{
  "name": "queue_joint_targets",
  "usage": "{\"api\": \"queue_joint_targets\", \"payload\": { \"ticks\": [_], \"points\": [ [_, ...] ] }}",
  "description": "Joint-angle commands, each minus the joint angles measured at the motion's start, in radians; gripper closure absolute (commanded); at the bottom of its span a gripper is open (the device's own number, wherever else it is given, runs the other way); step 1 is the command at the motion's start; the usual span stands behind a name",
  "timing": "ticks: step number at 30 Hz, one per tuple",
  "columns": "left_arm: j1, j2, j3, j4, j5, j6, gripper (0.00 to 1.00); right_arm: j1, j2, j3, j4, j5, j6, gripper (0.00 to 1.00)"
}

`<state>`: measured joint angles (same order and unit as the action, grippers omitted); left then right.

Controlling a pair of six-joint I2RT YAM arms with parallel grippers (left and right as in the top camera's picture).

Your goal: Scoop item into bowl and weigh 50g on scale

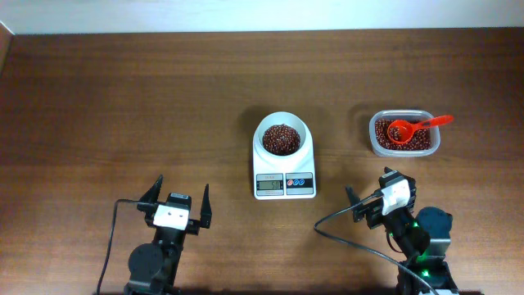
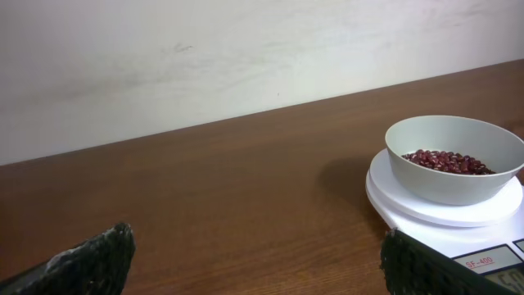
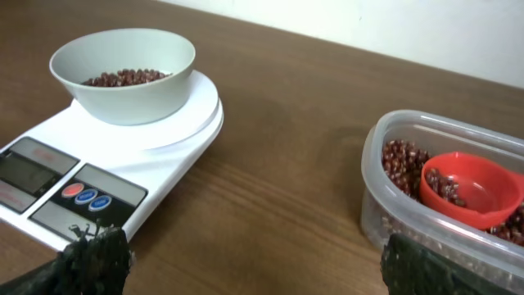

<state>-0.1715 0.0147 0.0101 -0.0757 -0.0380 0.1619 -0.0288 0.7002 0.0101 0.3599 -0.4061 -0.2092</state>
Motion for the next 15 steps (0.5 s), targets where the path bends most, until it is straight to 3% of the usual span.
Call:
{"api": "queue_joint_targets", "payload": {
  "ticks": [1, 7, 13, 15],
  "points": [
    [0.005, -0.008, -0.002, -0.005, -0.003, 0.012, 0.01, 0.009, -0.094, -0.005, -0.084, -0.001, 0.006, 0.01],
    [0.004, -0.009, -0.002, -0.005, -0.003, 0.012, 0.01, 0.009, -0.478, -0.005, -0.413, -0.002, 0.007, 0.01],
    [0.005, -0.008, -0.002, -0.005, -0.003, 0.012, 0.01, 0.009, -0.660, -0.005, -0.413, 0.005, 0.017, 0.01],
    [0.005, -0.008, -0.002, -0.005, -0.003, 0.012, 0.01, 0.010, -0.697, -0.005, -0.412, 0.077, 0.088, 0.01]
  ]
}}
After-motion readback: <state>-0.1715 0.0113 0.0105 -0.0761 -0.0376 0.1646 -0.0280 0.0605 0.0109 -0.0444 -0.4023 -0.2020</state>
